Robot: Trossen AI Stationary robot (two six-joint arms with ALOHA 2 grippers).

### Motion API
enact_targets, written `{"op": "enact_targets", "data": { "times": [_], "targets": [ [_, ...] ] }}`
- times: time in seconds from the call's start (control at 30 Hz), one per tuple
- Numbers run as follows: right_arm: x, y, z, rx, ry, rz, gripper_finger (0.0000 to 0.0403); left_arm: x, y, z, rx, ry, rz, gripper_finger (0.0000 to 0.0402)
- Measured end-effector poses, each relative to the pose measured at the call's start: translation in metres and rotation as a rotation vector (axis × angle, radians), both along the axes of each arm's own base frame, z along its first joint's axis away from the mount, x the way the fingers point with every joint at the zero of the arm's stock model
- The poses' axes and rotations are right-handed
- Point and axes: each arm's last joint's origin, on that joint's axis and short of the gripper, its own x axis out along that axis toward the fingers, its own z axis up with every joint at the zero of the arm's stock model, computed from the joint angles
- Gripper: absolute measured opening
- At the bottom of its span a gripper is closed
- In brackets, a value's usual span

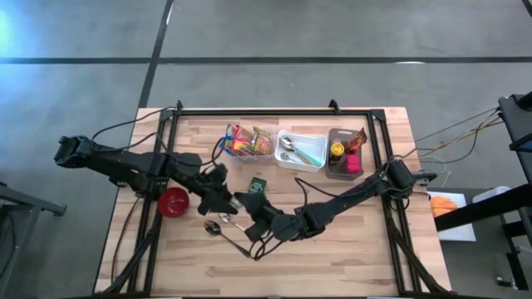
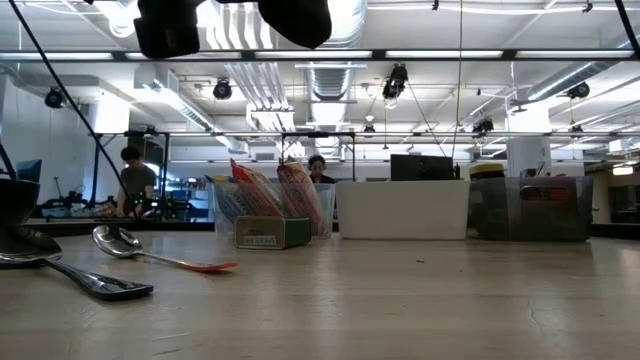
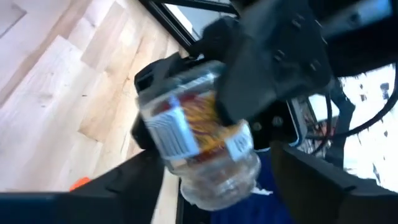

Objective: Pick & Place Food Item
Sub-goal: Put the brown seasoning bottle into the black bin

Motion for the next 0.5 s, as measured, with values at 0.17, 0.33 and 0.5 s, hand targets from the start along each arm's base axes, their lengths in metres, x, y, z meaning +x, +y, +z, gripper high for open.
{"op": "enact_targets", "data": {
  "times": [0.17,0.33,0.5],
  "targets": [
    [0.000,0.000,0.000,0.091,-0.057,-0.018,0.0184,-0.002,-0.001,0.001,0.044,-0.031,-0.028,0.0326],
    [-0.001,0.002,0.002,0.163,-0.114,-0.050,0.0184,-0.006,-0.002,0.005,0.119,-0.088,-0.061,0.0330],
    [-0.004,0.005,0.010,0.301,-0.214,-0.060,0.0184,-0.018,-0.001,0.014,0.235,-0.170,-0.081,0.0331]
  ]
}}
